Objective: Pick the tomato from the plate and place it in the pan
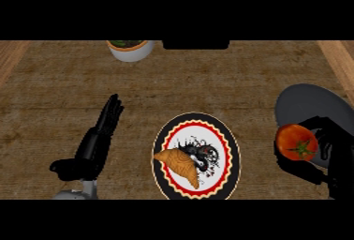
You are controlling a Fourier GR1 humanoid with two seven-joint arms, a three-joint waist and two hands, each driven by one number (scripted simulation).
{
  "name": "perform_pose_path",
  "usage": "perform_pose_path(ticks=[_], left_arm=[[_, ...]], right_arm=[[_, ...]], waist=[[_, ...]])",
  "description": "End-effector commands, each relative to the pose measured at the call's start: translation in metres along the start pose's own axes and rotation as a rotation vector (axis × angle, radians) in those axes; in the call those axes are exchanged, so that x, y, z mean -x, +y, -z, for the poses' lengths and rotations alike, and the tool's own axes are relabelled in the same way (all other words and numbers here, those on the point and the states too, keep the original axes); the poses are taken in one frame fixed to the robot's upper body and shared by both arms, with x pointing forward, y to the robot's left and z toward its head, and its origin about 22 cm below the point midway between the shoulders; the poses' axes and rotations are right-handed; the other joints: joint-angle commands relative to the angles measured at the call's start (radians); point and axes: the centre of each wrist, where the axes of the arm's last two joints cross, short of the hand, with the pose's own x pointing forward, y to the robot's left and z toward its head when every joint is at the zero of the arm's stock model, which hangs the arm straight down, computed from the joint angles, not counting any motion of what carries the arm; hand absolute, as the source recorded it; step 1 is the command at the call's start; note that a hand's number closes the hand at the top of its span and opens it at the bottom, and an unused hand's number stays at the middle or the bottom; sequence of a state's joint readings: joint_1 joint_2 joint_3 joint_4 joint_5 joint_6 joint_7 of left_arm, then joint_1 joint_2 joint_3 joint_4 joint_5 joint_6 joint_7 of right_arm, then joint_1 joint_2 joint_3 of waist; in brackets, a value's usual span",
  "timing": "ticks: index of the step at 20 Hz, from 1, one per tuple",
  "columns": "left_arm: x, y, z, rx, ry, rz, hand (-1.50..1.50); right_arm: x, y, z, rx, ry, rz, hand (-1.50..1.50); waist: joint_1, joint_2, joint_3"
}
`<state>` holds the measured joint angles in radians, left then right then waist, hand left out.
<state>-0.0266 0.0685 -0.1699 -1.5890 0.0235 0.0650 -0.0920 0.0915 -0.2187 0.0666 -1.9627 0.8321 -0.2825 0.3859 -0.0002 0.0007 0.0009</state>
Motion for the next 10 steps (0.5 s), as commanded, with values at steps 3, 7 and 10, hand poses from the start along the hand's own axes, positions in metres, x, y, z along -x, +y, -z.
perform_pose_path(ticks=[3, 7, 10], left_arm=[[0.003, 0.003, -0.003, 0.0, 0.0, 0.017, 0.0], [-0.009, -0.002, -0.005, 0.02, 0.016, -0.002, 0.0], [0.004, -0.006, 0.003, 0.003, 0.0, 0.0, 0.0]], right_arm=[[0.062, 0.001, 0.046, 0.142, -0.004, -0.135, 1.5], [0.091, -0.008, 0.084, 0.268, -0.003, -0.126, 1.5], [0.11, 0.012, 0.1, 0.304, 0.031, -0.046, 1.5]], waist=[[0.009, 0.003, 0.0], [0.015, 0.002, 0.001], [0.014, 0.004, 0.001]])
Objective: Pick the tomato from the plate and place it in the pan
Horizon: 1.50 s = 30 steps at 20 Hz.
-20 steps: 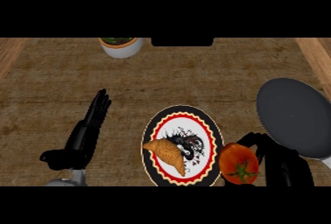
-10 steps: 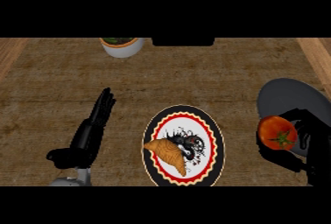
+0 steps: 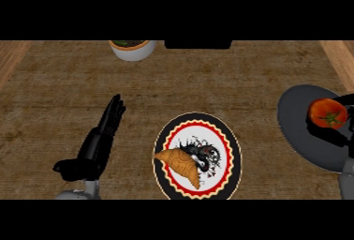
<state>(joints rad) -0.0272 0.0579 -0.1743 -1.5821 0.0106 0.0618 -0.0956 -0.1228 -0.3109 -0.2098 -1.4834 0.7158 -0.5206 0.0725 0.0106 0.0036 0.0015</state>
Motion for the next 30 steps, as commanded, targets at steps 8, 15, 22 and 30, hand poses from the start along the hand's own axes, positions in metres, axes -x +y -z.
perform_pose_path(ticks=[8, 15, 22, 30], left_arm=[[0.004, -0.005, -0.006, 0.007, -0.007, -0.001, 0.0], [0.002, -0.004, 0.007, 0.029, -0.017, 0.008, 0.0], [0.011, 0.006, 0.008, 0.021, -0.004, -0.008, 0.0], [0.006, 0.008, -0.003, 0.008, -0.007, 0.005, 0.0]], right_arm=[[0.057, 0.017, 0.084, 0.074, 0.004, 0.044, 1.5], [0.084, 0.026, 0.079, -0.453, 0.208, -0.063, -1.5], [0.072, 0.052, 0.083, -0.425, 0.138, 0.172, -1.5], [0.1, 0.016, 0.092, -0.227, 0.162, 0.463, -1.5]], waist=[[0.006, 0.001, 0.0], [0.039, 0.013, 0.001], [0.028, 0.013, 0.002], [0.005, 0.002, 0.001]])
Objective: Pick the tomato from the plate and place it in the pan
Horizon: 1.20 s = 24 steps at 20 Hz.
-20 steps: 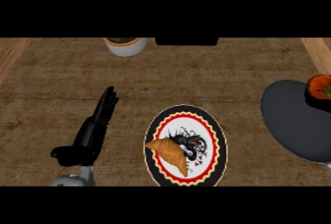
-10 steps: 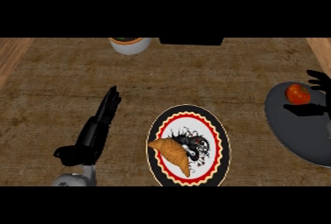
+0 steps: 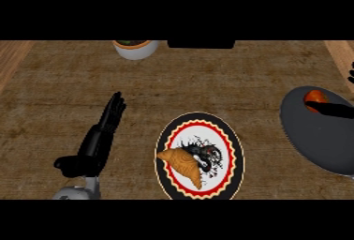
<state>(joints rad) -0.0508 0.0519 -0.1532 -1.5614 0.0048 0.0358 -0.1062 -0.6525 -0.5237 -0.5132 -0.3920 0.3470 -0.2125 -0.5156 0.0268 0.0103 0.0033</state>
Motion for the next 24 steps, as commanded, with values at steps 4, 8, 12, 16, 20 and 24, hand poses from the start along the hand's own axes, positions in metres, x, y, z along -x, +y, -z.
perform_pose_path(ticks=[4, 8, 12, 16, 20, 24], left_arm=[[0.007, 0.005, -0.009, -0.017, 0.007, 0.014, 0.0], [0.004, 0.011, -0.012, -0.022, 0.023, 0.001, 0.0], [0.003, 0.007, -0.015, -0.03, 0.015, -0.008, 0.0], [-0.003, 0.02, -0.013, -0.01, 0.007, 0.012, 0.0], [-0.013, -0.005, 0.008, -0.005, 0.027, -0.012, 0.0], [-0.002, -0.001, -0.003, -0.032, 0.025, -0.012, 0.0]], right_arm=[[0.031, -0.054, -0.014, 0.03, -0.009, 0.25, -1.5], [0.047, -0.099, -0.028, -0.08, -0.013, 0.344, -1.5], [0.071, -0.107, -0.056, -0.186, -0.036, 0.394, -1.5], [0.087, -0.132, -0.08, -0.22, -0.07, 0.397, -1.5], [0.097, -0.126, -0.096, -0.2, -0.108, 0.365, -1.5], [0.096, -0.149, -0.108, -0.232, -0.11, 0.352, -1.5]], waist=[[-0.018, -0.006, -0.001], [-0.031, -0.012, -0.003], [-0.026, -0.01, -0.002], [-0.027, -0.011, -0.003], [-0.027, -0.009, -0.002], [-0.033, -0.012, -0.004]])
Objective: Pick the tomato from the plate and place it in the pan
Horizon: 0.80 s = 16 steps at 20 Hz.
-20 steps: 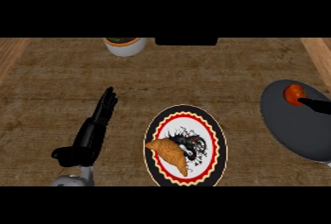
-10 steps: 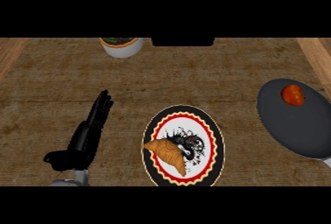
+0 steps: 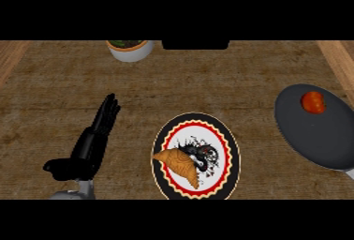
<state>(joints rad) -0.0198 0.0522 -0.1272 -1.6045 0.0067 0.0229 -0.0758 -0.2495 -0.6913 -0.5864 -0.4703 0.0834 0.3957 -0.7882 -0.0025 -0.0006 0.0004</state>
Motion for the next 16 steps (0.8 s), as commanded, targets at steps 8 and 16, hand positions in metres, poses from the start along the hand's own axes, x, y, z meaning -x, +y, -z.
perform_pose_path(ticks=[8, 16], left_arm=[[0.004, 0.003, 0.013, -0.012, -0.008, 0.002, 0.0], [0.001, -0.005, 0.01, 0.003, -0.021, -0.004, 0.0]], right_arm=[[0.008, -0.018, -0.054, -0.067, -0.051, -0.016, -1.5], [0.013, 0.0, -0.035, -0.043, -0.044, -0.052, -1.5]], waist=[[-0.005, 0.0, 0.0], [0.003, 0.001, 0.0]])
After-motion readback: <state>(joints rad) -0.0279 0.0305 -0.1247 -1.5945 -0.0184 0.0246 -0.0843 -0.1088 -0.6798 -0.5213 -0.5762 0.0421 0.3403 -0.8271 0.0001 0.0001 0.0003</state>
